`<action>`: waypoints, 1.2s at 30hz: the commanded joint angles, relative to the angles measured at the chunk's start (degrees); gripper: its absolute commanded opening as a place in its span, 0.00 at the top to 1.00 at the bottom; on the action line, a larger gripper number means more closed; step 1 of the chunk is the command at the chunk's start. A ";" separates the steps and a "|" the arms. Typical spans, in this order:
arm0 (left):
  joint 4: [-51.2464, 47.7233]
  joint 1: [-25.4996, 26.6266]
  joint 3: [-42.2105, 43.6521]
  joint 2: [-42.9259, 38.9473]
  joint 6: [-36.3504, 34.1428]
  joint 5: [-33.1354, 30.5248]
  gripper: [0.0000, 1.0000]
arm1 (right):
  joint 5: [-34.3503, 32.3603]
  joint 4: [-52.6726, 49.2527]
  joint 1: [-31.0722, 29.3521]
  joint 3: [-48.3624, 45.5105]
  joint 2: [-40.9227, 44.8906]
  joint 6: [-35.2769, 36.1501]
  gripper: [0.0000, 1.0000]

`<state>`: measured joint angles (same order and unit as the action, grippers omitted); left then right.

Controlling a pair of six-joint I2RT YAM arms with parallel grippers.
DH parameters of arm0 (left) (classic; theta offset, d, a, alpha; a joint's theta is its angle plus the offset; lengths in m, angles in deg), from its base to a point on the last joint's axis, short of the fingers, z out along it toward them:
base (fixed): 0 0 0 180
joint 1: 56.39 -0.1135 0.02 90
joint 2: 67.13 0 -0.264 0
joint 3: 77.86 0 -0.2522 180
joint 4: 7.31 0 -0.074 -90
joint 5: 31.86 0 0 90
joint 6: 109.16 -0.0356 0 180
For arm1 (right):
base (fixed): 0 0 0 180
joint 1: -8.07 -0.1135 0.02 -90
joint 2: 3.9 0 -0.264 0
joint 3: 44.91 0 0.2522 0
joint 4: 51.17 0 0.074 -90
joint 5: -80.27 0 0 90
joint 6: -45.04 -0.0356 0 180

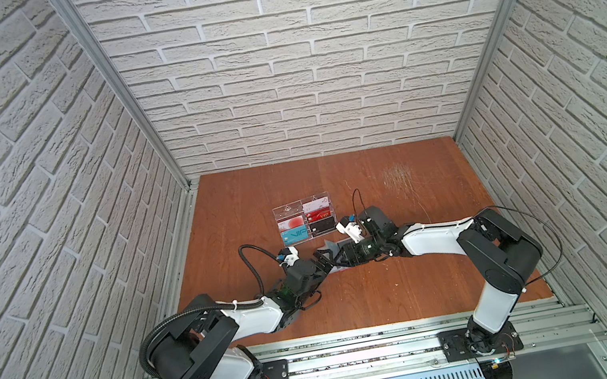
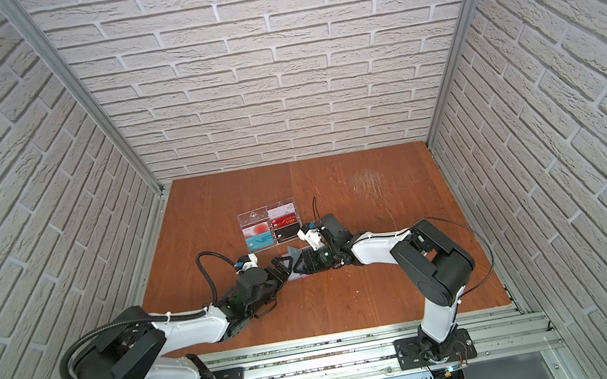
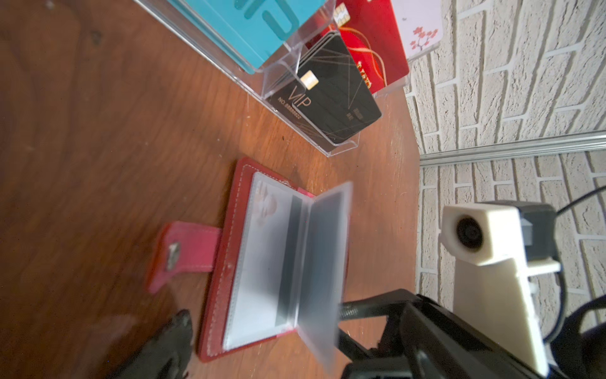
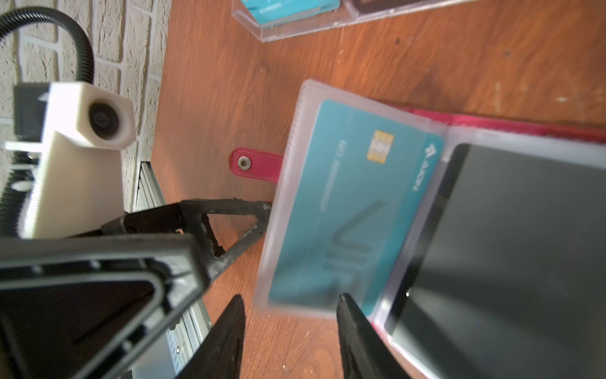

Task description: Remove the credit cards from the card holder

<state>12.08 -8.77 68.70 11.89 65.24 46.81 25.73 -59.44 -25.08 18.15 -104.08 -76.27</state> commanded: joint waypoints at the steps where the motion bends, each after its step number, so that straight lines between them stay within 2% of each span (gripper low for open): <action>1: -4.61 -1.51 1.42 -4.87 -0.63 -1.51 0.02 | 0.64 1.06 -0.37 1.64 -0.55 0.92 0.53; 6: -9.59 -4.39 1.78 -11.33 -2.79 -0.64 0.02 | -2.22 -1.03 -0.04 1.59 0.73 1.69 0.53; 9: -12.26 -4.92 -1.08 -12.11 -5.56 1.20 0.02 | -3.62 -1.80 0.98 1.43 0.63 1.37 0.54; 15: -7.99 -4.94 -6.76 -5.60 -6.64 5.76 0.02 | -3.29 -1.40 2.03 1.47 -1.00 0.47 0.56; 21: -4.53 -4.90 -10.53 0.66 -6.19 7.38 0.02 | -4.26 -2.07 2.37 1.86 -1.90 0.51 0.56; 36: 5.79 -4.82 -8.35 11.52 -1.92 7.69 0.02 | -3.08 0.21 2.71 2.03 -4.64 -1.45 0.54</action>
<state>12.41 -13.58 59.04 22.08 62.23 54.61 22.52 -60.42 -22.61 19.42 -107.60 -76.73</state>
